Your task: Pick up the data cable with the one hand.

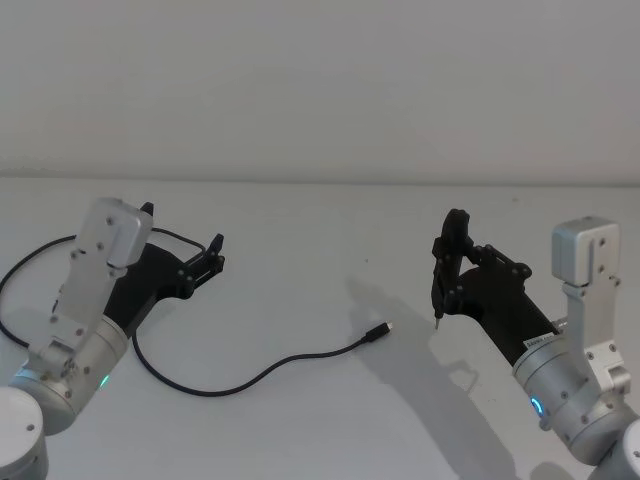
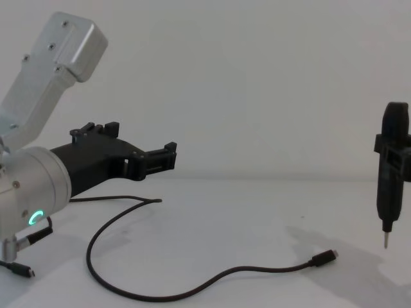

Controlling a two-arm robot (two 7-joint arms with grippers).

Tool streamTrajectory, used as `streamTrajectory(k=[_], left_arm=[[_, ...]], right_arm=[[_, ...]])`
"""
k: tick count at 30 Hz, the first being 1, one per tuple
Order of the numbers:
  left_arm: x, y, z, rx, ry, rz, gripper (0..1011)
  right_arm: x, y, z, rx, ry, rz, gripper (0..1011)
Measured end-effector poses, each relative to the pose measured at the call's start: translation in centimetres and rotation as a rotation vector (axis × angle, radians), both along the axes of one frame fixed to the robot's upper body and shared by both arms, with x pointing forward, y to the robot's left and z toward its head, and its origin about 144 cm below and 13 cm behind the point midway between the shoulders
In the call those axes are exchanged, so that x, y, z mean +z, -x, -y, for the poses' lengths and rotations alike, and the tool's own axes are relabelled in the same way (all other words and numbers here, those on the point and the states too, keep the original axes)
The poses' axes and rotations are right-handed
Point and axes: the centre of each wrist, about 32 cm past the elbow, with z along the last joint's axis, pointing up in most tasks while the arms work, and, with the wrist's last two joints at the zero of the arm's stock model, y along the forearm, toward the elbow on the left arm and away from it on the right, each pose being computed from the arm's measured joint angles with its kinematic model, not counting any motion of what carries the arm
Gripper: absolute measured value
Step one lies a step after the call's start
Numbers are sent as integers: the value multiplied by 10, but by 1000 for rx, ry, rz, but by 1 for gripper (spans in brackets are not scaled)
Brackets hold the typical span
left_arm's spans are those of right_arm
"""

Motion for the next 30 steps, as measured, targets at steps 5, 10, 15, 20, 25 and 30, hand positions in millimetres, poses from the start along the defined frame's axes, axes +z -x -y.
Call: streamTrajectory(k=[5,10,15,20,25,30], left_arm=[[0,0,0,0,0,0,1004],[0,0,0,0,0,0,1004],[0,0,0,0,0,0,1005],[0,0,0,0,0,0,1005],[0,0,0,0,0,0,1004],[0,0,0,0,0,0,1004]], right_arm=[[0,0,0,0,0,0,275],[0,0,0,0,0,0,275],[0,0,0,0,0,0,275],[0,0,0,0,0,0,274],[0,0,0,0,0,0,274],[0,0,0,0,0,0,274]])
